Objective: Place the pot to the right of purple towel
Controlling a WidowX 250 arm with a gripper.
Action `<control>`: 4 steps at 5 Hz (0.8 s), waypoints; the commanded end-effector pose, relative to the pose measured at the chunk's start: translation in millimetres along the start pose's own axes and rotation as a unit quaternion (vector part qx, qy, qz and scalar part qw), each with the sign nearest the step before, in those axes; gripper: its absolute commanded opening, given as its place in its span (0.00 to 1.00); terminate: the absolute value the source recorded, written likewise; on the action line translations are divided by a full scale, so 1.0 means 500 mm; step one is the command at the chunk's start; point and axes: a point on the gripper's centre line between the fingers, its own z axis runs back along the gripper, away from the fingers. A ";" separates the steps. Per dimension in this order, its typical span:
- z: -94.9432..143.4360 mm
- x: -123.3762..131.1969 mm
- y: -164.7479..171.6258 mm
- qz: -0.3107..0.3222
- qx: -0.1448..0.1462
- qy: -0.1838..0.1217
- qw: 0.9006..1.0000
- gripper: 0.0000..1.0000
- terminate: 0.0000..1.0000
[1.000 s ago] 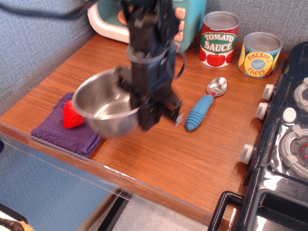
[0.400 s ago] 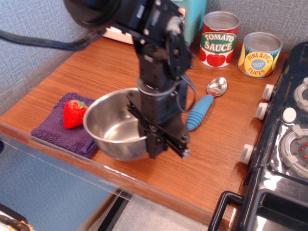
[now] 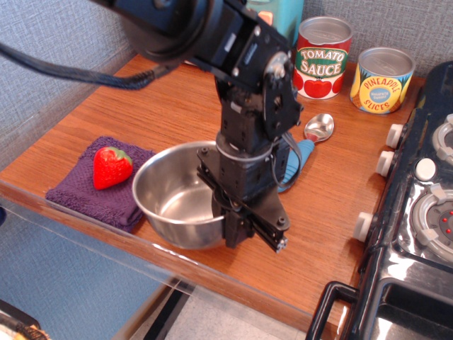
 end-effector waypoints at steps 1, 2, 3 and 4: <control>-0.016 0.004 0.020 0.014 0.004 0.009 1.000 0.00 0.00; -0.018 0.005 0.021 0.012 0.006 0.012 1.000 0.00 0.00; -0.017 0.006 0.016 0.003 0.006 0.012 1.000 1.00 0.00; -0.010 0.010 0.012 -0.001 0.002 0.005 1.000 1.00 0.00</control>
